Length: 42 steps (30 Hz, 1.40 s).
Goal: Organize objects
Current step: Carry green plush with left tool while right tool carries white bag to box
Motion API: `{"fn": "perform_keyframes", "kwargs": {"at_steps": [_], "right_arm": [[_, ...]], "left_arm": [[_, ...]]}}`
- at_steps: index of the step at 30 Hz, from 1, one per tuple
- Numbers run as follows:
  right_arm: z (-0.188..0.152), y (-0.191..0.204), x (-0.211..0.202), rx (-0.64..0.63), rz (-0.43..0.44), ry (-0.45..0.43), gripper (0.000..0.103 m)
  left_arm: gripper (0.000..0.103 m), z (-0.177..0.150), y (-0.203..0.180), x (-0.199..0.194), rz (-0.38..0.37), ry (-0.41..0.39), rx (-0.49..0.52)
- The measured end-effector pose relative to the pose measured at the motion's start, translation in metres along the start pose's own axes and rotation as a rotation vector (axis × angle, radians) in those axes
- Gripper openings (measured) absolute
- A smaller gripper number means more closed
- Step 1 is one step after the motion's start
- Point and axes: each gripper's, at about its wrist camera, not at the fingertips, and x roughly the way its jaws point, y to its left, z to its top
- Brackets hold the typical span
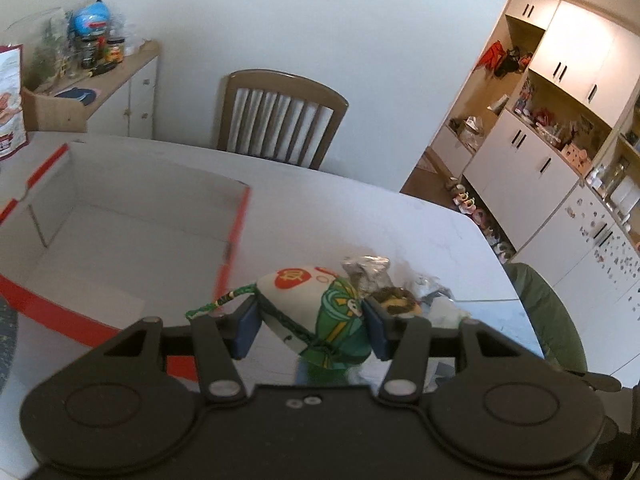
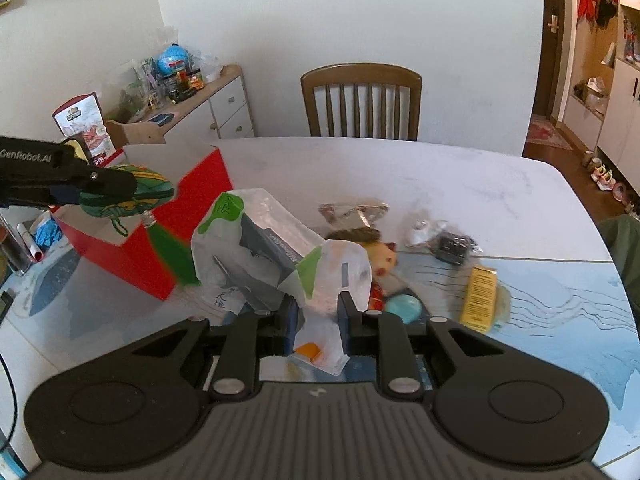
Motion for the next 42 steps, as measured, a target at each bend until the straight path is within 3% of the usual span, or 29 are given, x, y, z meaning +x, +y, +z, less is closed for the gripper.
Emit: {"fn": "perform_keyframes", "kwargs": {"at_steps": [12,23,32,42], "right_arm": [[0.053,0.093,0.025,0.027,0.022,0.04,0.021],[0.097,0.182,0.079,-0.044,0.037,0.063,0.021],[0.124,0.232,0.145,-0.088,0.017,0.111,0.021],[0.132,0.256,0.222,-0.114,-0.041,0.203,0.021]], "left_arm": [[0.053,0.042,0.095,-0.021,0.001,-0.041,-0.033],[0.053,0.072,0.179,-0.001,0.088,-0.01,-0.038],[0.053,0.078,0.216,0.029,0.155,0.035,-0.003],[0.053,0.068,0.223,0.069,0.193,0.125,0.107]]}}
